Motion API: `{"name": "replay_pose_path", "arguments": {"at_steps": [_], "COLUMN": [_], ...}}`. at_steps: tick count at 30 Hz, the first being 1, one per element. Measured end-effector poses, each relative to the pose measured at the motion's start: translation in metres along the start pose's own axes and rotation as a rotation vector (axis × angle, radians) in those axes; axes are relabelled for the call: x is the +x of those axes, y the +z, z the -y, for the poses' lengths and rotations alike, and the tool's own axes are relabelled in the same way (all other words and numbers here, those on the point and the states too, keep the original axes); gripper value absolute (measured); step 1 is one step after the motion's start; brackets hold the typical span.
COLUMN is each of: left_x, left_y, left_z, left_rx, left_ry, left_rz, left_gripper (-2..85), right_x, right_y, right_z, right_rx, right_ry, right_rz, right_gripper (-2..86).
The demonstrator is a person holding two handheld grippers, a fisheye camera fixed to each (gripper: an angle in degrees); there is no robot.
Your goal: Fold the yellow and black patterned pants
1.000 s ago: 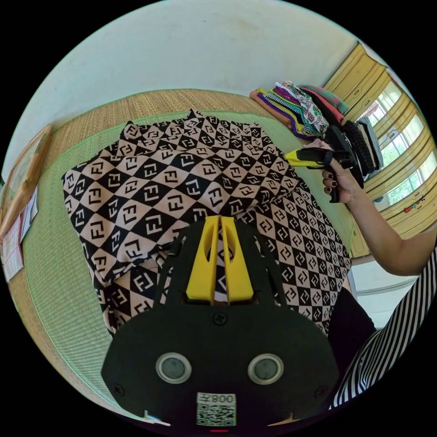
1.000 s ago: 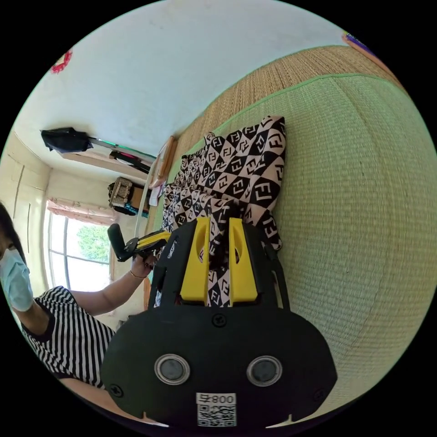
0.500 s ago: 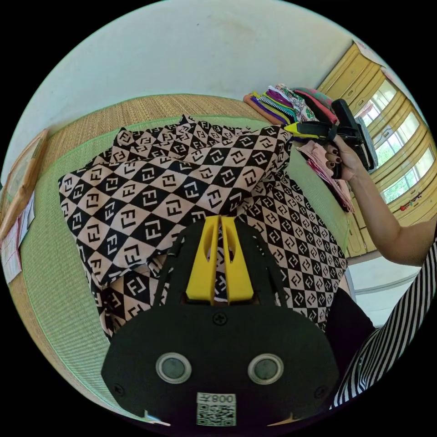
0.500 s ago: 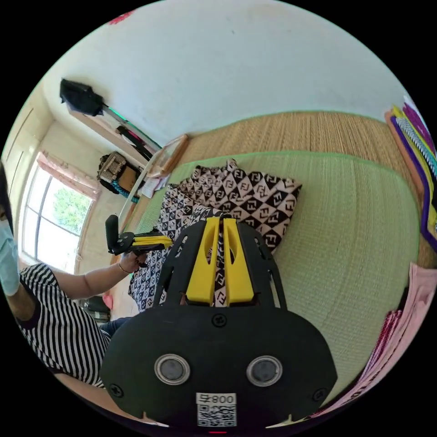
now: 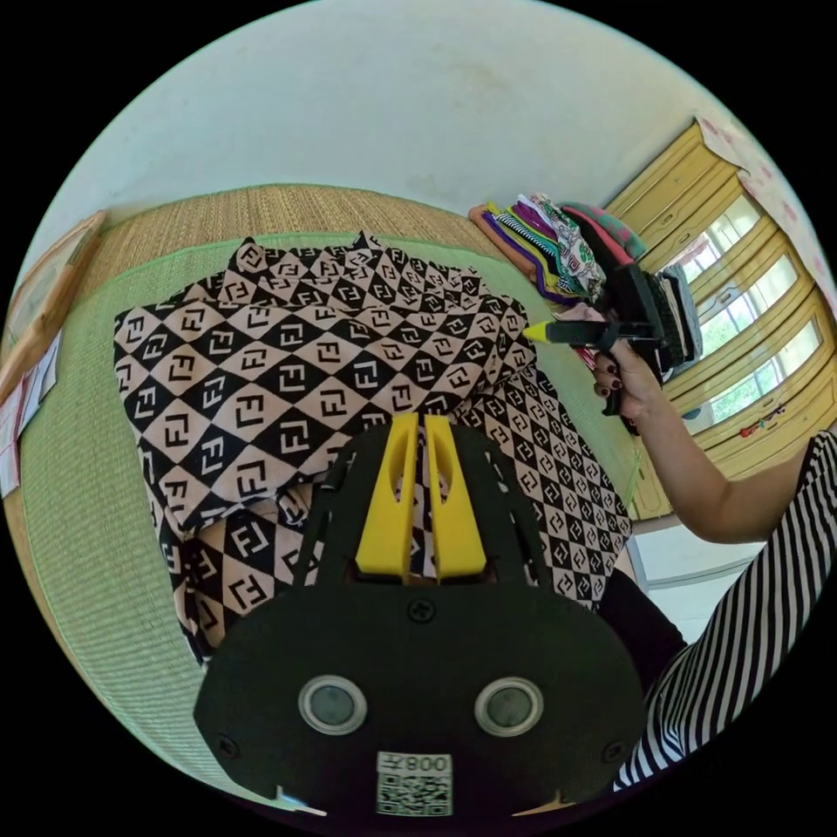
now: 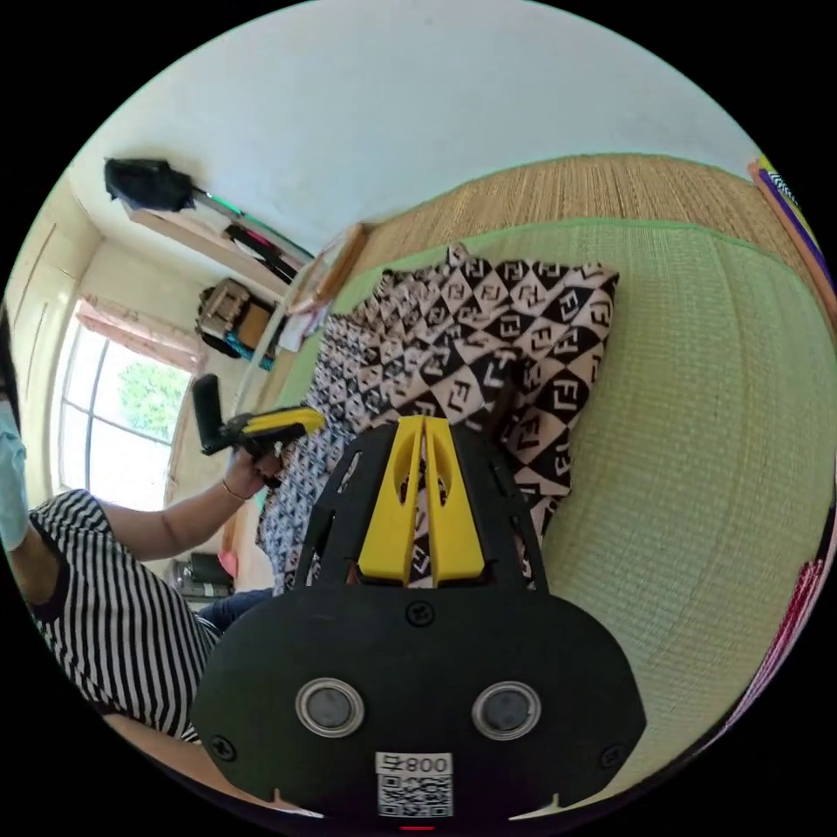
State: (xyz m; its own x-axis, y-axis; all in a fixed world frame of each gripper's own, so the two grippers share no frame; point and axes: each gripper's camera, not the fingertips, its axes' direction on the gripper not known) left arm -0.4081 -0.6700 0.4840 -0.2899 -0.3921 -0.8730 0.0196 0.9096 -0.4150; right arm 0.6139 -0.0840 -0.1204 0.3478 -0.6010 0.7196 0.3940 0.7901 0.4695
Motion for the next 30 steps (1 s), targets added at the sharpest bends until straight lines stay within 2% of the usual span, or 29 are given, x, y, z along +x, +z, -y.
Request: {"name": "replay_pose_path", "arguments": {"at_steps": [2,3,7,10,13,15,18,21,25,26,30], "left_x": [0.002,0.002,0.006,0.014,0.017,0.011,0.003,0.003,0.0,-0.006,-0.032], "left_y": [0.005,0.006,0.023,0.053,0.086,0.094,0.092,0.083,0.064,0.056,0.017], "left_z": [0.012,0.016,0.049,0.08,0.103,0.11,0.107,0.1,0.086,0.08,0.052], "left_rx": [0.006,0.01,0.028,-0.037,-0.117,-0.124,-0.094,-0.063,-0.016,-0.005,0.067], "left_ry": [0.015,0.017,0.061,0.104,0.127,0.103,0.064,0.055,0.03,0.003,-0.108], "left_rz": [0.016,0.017,-0.019,-0.036,0.149,0.131,0.08,0.061,0.094,0.102,0.16], "left_gripper": [0.9,0.8,0.6,0.5,0.3,0.2,0.2,0.2,0.2,0.2,0.2], "right_x": [0.009,0.01,0.014,0.013,0.01,0.006,-0.008,-0.022,0.011,0.024,0.035], "right_y": [0.03,0.034,0.029,0.032,0.034,0.032,0.015,0.0,0.029,0.038,0.025], "right_z": [-0.008,-0.011,-0.027,-0.025,-0.024,-0.023,-0.017,0.002,0.032,0.033,0.021], "right_rx": [-0.125,-0.129,-0.031,-0.031,-0.035,-0.035,0.045,0.122,-0.001,-0.035,0.072], "right_ry": [0.055,0.061,0.096,0.101,0.1,0.097,0.048,0.0,0.113,0.152,0.211], "right_rz": [-0.114,-0.104,-0.054,-0.05,-0.066,-0.068,-0.027,-0.092,-0.244,-0.206,-0.088], "right_gripper": [0.1,0.1,0.0,0.0,0.0,0.0,0.0,0.0,0.0,0.0,0.0]}}
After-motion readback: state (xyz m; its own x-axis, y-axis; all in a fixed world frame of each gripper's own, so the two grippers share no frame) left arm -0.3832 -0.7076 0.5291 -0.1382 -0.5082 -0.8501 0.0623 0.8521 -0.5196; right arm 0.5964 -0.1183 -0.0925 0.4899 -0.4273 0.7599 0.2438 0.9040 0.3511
